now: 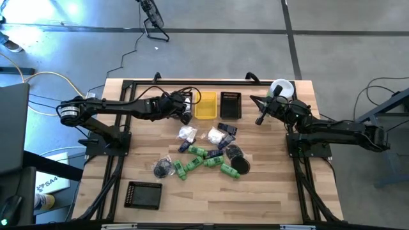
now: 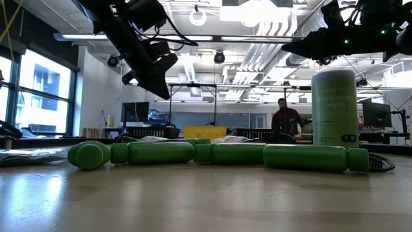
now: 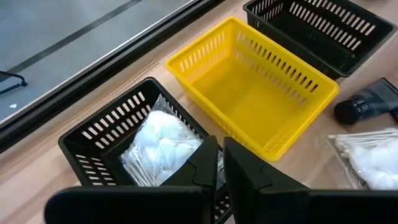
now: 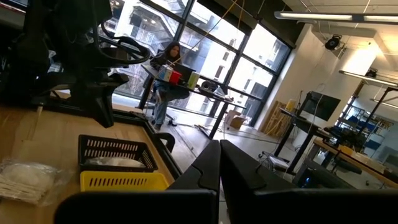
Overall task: Pick & Place Travel size toiletries
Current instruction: Put the green shampoo bottle into the top right black bin
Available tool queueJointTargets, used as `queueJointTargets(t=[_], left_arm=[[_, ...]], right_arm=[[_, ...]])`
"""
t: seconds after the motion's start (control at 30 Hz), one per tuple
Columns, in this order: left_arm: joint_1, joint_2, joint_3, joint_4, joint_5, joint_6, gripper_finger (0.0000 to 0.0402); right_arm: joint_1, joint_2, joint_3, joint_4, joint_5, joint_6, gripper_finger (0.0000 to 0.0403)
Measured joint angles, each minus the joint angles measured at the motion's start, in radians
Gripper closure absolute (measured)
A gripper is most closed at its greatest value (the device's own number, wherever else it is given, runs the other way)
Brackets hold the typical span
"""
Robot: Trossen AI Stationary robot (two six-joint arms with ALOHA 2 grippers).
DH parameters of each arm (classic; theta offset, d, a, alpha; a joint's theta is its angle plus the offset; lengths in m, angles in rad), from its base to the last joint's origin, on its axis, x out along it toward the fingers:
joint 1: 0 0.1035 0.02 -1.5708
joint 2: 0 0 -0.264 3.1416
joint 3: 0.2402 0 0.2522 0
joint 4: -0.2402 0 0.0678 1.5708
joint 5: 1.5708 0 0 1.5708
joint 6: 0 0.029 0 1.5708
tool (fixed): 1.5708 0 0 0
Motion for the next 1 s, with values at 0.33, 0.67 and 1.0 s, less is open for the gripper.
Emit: queueJointTargets(t=[0.33, 0.67, 1.0], left_arm=[[0.000, 0.000, -0.001, -0.014, 0.030, 0.117, 0.0380], [-0.042, 0.000, -0.108, 0.310, 0.146, 0.318, 0.0380], [-0.040, -0.013, -0.214, 0.496, 0.302, 0.370, 0.0380]], right_arm=[[0.000, 0.000, 0.000, 0.000, 0.000, 0.003, 0.0401], [0.000, 0.000, 0.000, 0.001, -0.012, 0.053, 0.0401], [0.026, 0.000, 0.000, 0.001, -0.014, 0.056, 0.0401]])
